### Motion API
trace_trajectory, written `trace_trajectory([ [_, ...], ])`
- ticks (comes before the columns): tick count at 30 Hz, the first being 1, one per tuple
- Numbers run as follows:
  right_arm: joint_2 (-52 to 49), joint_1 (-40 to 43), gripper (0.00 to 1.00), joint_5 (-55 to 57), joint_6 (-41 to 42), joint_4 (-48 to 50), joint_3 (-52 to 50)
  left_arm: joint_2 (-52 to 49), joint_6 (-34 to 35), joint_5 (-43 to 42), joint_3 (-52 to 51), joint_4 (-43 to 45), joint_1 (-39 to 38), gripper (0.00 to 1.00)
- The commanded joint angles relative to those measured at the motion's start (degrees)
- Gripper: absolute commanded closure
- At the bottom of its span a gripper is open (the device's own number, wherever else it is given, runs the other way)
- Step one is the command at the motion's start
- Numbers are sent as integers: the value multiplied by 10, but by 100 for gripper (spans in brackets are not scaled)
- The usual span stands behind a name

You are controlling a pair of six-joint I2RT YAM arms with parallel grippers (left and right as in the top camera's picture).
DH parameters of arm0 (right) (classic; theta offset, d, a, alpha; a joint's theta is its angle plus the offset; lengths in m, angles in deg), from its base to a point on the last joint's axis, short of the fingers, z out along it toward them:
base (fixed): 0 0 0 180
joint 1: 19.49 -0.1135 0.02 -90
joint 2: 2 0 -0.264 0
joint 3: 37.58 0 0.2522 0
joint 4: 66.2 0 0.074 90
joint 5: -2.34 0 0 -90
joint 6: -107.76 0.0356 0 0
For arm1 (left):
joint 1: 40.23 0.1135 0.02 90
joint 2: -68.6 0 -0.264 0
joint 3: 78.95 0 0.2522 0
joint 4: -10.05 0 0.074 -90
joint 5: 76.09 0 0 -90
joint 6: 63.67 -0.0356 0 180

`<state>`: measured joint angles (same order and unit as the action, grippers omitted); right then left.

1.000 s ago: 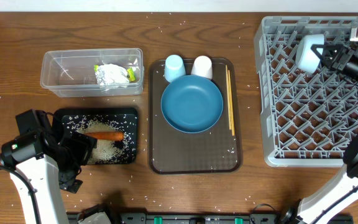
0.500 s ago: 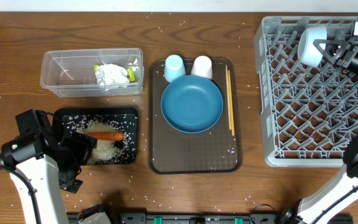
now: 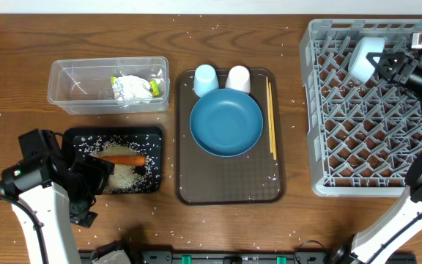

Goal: Sort waste into correct bins and load items into the dishwasher rack

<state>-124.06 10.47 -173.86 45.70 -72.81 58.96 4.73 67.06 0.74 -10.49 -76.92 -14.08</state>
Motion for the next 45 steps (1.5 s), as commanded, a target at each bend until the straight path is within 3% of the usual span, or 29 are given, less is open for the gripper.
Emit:
trace_trajectory([
  [1, -7, 12, 99, 9, 3, 3, 6, -1, 7, 6, 0, -2, 3, 2],
  [23, -6, 82, 87, -15, 35, 4, 6, -1, 7, 6, 0, -2, 3, 2],
  [35, -3, 147, 92, -11, 49, 3, 6, -1, 7, 6, 0, -2, 3, 2],
  [45, 59, 125, 86, -13, 59, 4, 6, -1, 7, 5, 0, -2, 3, 2],
])
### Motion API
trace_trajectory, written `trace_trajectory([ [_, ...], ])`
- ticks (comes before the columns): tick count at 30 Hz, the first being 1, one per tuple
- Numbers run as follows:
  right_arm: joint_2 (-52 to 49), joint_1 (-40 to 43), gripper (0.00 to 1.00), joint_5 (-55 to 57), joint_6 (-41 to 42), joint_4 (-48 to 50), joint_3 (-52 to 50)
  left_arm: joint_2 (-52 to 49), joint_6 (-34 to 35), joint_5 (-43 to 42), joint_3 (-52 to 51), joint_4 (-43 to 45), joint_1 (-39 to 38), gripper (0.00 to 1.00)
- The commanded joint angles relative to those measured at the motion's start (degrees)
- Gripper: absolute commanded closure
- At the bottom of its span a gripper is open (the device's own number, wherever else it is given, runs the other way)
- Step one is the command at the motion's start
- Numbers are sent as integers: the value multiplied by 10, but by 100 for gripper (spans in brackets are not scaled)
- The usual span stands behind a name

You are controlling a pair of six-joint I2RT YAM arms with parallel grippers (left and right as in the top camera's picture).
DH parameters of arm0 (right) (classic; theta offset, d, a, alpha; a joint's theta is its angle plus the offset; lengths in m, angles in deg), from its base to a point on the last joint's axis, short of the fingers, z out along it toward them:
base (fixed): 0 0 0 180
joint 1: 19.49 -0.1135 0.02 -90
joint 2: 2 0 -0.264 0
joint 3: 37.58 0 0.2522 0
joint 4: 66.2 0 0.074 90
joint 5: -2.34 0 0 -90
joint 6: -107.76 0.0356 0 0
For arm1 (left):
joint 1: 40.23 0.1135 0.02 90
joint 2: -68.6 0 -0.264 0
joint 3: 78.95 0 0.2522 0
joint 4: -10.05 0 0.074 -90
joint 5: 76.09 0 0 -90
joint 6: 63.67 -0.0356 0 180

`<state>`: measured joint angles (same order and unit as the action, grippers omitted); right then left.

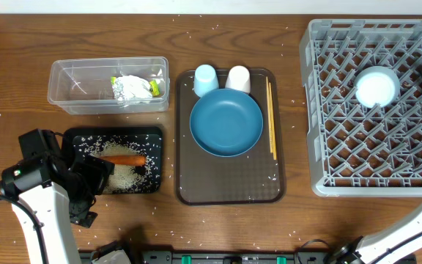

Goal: Sort waste into correct bins and load items into the dishwasher rack

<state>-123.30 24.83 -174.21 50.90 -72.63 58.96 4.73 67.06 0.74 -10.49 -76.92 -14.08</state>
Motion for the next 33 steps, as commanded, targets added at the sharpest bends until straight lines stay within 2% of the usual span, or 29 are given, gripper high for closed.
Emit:
trace_trajectory([
  [1, 65, -27, 85, -6, 7, 2, 6, -1, 7, 6, 0, -2, 3, 2],
  [6, 140, -75, 79, 4, 7, 2, 6, -1, 7, 6, 0, -2, 3, 2],
  [11, 199, -139, 63, 37, 7, -16, 6, -1, 7, 6, 0, -2, 3, 2],
  [14, 213, -171, 63, 86, -16, -65, 6, -1, 7, 6, 0, -2, 3, 2],
  [16, 218, -188, 67, 134, -59, -131, 6, -1, 7, 6, 0, -2, 3, 2],
  [19, 238, -217, 67, 271, -164, -273, 6, -1, 7, 6, 0, -2, 3, 2],
  [22, 273, -265, 63, 508, -266, -398, 6, -1, 7, 6, 0, -2, 3, 2],
  [24, 295, -310, 56, 692, -297, -444, 6, -1, 7, 6, 0, -2, 3, 2],
  [26, 307, -345, 36, 839, -273, -454, 6, -1, 7, 6, 0, -2, 3, 2],
  [27, 308, -357, 29, 875, -261, -453, 6, -1, 7, 6, 0, -2, 3, 2],
  [31, 297, -375, 34, 930, -243, -458, 6, -1, 7, 6, 0, -2, 3, 2],
  [32, 292, -374, 37, 948, -232, -462, 6, -1, 7, 6, 0, -2, 3, 2],
  [33, 285, -373, 45, 961, -224, -466, 6, -1, 7, 6, 0, -2, 3, 2],
])
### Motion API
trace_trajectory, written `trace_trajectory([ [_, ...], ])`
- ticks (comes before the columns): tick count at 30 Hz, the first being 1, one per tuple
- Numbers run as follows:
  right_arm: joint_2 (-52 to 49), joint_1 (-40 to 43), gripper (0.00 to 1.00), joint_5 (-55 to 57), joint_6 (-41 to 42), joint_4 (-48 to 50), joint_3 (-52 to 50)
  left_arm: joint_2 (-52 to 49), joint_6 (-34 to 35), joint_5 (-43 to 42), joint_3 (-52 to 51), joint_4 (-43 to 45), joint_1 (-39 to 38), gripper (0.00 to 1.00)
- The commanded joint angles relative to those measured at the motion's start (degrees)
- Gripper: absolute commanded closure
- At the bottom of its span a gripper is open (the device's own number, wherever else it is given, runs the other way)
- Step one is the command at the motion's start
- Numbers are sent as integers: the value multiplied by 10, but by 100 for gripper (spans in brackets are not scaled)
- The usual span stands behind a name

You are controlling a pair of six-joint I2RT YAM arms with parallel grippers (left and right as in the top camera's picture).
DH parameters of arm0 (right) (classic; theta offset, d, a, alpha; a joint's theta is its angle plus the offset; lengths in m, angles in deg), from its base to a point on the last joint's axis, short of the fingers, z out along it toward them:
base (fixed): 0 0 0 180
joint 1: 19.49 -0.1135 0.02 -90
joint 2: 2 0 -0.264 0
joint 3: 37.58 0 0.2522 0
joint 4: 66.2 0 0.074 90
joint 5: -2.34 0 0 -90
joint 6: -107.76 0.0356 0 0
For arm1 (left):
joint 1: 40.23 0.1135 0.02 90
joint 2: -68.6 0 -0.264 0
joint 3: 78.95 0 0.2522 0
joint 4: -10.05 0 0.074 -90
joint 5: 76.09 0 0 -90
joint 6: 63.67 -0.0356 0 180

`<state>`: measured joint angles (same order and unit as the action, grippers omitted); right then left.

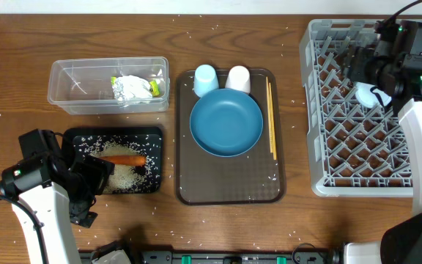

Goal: Sort waste into correct bins and load items into the dishwasher rack

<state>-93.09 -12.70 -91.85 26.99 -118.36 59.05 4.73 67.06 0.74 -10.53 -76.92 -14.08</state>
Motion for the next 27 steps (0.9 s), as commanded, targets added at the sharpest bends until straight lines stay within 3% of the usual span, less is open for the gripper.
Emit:
trace_trajectory([
  [1, -26, 5, 56, 145, 17, -12, 5, -1, 7, 6, 0, -2, 3, 2],
  [4, -52, 18, 83, 147, 21, -19, 5, -1, 7, 6, 0, -2, 3, 2],
  [7, -75, 32, 94, 147, 21, -19, 5, -1, 7, 6, 0, -2, 3, 2],
  [15, -123, 81, 99, 155, 19, 9, 5, -1, 7, 6, 0, -2, 3, 2],
  [22, -172, 111, 99, 56, -7, 38, 5, -1, 7, 6, 0, -2, 3, 2],
  [27, -188, 111, 99, 55, -7, 57, 5, -1, 7, 6, 0, -2, 3, 2],
])
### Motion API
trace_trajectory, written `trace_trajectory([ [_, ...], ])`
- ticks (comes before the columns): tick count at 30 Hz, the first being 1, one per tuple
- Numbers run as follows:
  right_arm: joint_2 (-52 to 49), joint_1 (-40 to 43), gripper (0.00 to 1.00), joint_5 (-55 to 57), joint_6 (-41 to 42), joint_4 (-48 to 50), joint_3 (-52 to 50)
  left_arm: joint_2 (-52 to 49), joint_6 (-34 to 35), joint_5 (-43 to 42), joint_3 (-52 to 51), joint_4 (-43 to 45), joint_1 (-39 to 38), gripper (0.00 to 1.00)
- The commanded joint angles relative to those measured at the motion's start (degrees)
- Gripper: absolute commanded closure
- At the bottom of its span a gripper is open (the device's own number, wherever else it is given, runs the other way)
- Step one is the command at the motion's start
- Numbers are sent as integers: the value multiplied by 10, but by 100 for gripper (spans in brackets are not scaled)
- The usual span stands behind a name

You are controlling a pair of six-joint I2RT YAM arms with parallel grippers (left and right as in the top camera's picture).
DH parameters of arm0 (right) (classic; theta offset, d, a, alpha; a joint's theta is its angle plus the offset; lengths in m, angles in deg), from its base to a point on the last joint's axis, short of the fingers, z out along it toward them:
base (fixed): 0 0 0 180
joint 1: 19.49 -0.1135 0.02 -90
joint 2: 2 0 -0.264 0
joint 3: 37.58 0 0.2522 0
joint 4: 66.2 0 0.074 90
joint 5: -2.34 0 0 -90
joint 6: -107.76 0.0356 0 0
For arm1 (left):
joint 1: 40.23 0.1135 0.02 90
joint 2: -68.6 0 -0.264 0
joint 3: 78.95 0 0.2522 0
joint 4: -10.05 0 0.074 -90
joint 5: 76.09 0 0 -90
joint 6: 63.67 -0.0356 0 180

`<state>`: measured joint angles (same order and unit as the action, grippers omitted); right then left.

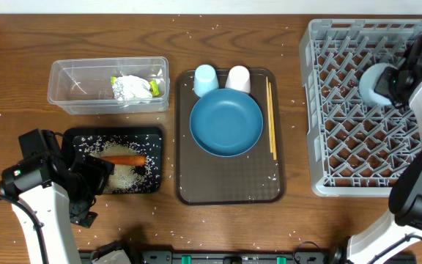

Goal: Sort waste into correct bins and load items into the dishwasher rack

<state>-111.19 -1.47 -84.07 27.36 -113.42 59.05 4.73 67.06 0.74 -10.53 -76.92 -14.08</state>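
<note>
A white cup (pixel 374 85) lies tilted in the upper right of the grey dishwasher rack (pixel 343 158). My right gripper (pixel 397 78) is shut on the cup's right side. The brown tray (pixel 226 187) carries a blue plate (pixel 226 122), a blue cup (pixel 205 78), a second white cup (pixel 238 78) and chopsticks (pixel 271 117). A black tray (pixel 152 133) holds rice and a carrot (pixel 123 159). My left gripper (pixel 96 176) hovers at the black tray's near left corner; its jaws blend into the dark tray.
A clear plastic bin (pixel 75 88) at the back left holds crumpled white waste (pixel 130 87) with a yellow-green scrap. Rice grains are scattered over the wooden table. The rack fills the right side up to the table's edge.
My right gripper was over the white cup in the rack, hiding most of it. It now sits at the cup's right side, and the cup shows tilted a little higher in the rack.
My right gripper first held the white cup above the rack's far right. Then the cup stood in the rack, mouth up, with the gripper off at the right edge. The gripper then covered the cup, and now holds it tilted. The left arm never moved.
</note>
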Motion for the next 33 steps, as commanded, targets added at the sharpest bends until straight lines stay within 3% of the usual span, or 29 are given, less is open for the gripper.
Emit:
trace_trajectory([
  [1, -7, -1, 98, -20, -11, 12, 5, -1, 7, 6, 0, -2, 3, 2],
  [8, 26, -5, 96, -40, -9, 15, 14, -1, 7, 6, 0, -2, 3, 2],
  [14, 106, -31, 87, -145, -5, 15, 15, -1, 7, 6, 0, -2, 3, 2],
  [18, 152, -71, 65, -245, -5, 20, 15, -1, 7, 6, 0, -2, 3, 2],
  [21, 164, -119, 36, -323, -5, 32, 15, -1, 7, 6, 0, -2, 3, 2],
  [33, 76, -387, 35, -325, -71, -26, 14, -1, 7, 6, 0, -2, 3, 2],
])
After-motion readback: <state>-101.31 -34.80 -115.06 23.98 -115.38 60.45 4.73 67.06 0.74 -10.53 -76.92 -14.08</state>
